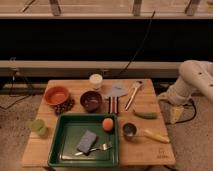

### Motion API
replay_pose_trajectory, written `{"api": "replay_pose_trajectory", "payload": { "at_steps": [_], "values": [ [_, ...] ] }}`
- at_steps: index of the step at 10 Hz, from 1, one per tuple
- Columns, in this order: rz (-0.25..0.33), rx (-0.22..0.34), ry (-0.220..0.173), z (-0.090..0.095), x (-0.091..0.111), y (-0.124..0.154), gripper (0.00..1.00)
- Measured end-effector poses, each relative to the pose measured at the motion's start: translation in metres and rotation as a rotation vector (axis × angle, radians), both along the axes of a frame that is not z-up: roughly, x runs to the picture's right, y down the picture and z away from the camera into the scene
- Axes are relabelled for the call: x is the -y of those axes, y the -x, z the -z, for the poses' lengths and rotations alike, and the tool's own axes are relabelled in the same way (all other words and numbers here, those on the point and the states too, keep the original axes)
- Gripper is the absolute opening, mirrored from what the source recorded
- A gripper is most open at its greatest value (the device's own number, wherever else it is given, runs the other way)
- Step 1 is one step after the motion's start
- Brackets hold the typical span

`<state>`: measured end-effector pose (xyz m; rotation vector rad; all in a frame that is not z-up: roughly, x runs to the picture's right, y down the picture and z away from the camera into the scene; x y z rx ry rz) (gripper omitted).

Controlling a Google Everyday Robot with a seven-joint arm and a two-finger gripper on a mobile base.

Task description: Wipe purple bowl with brush

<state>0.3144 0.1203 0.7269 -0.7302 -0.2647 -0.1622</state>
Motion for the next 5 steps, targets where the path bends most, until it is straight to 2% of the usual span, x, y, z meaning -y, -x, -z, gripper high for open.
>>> {"api": "replay_pose_trajectory", "payload": {
  "at_steps": [3,5],
  "values": [
    [0.005,-0.002,-0.005,-0.001,-0.001,0.0,0.8],
    [0.027,0.017,-0.04,-0.015,0.005,0.005,0.8]
  ]
}}
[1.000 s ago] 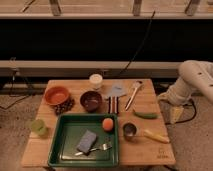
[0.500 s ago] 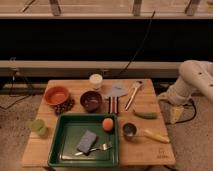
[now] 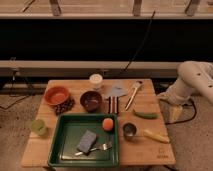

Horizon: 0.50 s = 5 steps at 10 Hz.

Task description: Wipe purple bowl with brush

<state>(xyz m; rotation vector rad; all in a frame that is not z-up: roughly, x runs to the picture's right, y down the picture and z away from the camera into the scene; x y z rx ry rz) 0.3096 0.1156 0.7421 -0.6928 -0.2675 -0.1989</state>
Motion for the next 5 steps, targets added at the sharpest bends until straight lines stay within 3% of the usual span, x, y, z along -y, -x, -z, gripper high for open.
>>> {"api": "replay_pose_trajectory", "payload": {
  "at_steps": [3,5],
  "values": [
    [0.05,0.06,-0.061,-0.053,0.029,0.024,0.8],
    [0.105,0.105,-0.096,-0.104,0.049,0.047,0.8]
  ]
}}
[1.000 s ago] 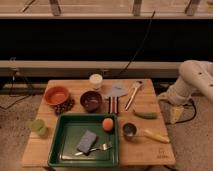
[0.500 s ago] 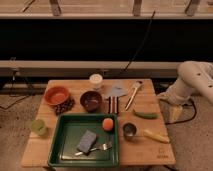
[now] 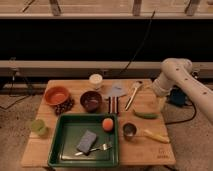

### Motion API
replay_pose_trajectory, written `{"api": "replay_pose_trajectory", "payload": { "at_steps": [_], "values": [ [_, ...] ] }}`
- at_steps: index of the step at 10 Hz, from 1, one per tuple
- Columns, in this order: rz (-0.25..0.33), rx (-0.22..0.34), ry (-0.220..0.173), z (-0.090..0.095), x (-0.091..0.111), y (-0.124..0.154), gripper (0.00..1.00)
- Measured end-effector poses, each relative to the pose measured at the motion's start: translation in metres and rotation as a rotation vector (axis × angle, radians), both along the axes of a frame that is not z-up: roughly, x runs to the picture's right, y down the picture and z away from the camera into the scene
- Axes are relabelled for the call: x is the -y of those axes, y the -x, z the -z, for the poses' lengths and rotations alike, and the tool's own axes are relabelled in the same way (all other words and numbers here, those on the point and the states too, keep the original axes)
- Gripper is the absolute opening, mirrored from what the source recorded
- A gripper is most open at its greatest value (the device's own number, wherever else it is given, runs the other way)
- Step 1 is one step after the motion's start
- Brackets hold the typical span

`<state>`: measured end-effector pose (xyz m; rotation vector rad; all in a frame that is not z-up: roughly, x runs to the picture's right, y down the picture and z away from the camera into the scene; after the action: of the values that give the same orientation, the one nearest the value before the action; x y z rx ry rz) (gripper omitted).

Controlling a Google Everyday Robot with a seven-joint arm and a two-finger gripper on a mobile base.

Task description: Wipe purple bowl with brush

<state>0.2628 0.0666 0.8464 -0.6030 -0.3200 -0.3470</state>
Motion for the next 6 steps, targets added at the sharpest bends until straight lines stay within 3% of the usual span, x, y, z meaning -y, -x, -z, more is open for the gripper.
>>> {"api": "replay_pose_trajectory", "payload": {
  "at_steps": [3,6],
  "values": [
    [0.081,0.039,-0.024,-0.062,0.015,0.026,0.8],
    [0.151,0.083,-0.035,-0.089,0.015,0.062,0.8]
  ]
}}
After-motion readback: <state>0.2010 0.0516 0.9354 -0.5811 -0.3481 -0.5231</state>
